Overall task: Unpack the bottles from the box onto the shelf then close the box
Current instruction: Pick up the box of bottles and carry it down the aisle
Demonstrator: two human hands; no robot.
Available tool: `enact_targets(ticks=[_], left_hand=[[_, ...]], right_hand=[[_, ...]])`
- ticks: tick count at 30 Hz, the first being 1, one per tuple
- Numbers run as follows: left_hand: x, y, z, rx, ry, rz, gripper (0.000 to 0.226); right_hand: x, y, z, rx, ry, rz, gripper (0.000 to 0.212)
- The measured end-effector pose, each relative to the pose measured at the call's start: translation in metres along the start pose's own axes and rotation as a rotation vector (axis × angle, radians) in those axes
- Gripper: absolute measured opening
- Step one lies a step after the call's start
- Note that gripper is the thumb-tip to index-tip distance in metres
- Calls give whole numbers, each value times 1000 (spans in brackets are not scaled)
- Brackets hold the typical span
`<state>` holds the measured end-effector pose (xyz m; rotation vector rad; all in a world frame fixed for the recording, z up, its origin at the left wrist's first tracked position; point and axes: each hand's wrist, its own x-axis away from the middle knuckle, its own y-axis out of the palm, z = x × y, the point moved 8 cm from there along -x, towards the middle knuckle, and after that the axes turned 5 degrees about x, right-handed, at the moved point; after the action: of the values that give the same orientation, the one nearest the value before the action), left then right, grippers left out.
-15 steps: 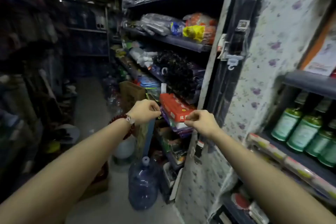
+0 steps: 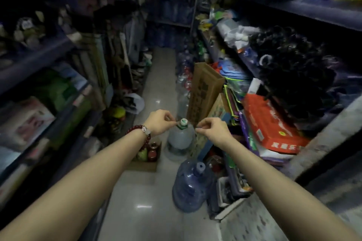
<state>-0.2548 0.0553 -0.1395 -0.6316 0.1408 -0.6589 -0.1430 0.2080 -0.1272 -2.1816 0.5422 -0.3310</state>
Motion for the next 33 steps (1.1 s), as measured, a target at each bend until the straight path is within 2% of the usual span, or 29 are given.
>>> enact_targets(ticks=[8, 15, 18, 20, 28, 33], left_hand=[[-70, -39, -97, -21, -218, 108, 21], [-172, -75, -181, 56, -310, 123, 18], [-231, -76, -217, 122, -340, 91, 10], [-267, -69, -239, 127, -353, 41, 3], [-386, -44, -328, 169, -448, -43, 6], [-438, -35, -395, 234, -504, -5, 5]], right_hand=[[-118, 100, -17, -45, -52, -221, 18], [-229, 183, -25, -47, -1, -316, 18], [-281, 212, -21, -54, 45, -313, 15], [-313, 230, -12, -49, 80, -306, 13], [-409, 301, 46, -29, 238, -381, 15], [-466, 350, 84, -36, 272, -396, 6]])
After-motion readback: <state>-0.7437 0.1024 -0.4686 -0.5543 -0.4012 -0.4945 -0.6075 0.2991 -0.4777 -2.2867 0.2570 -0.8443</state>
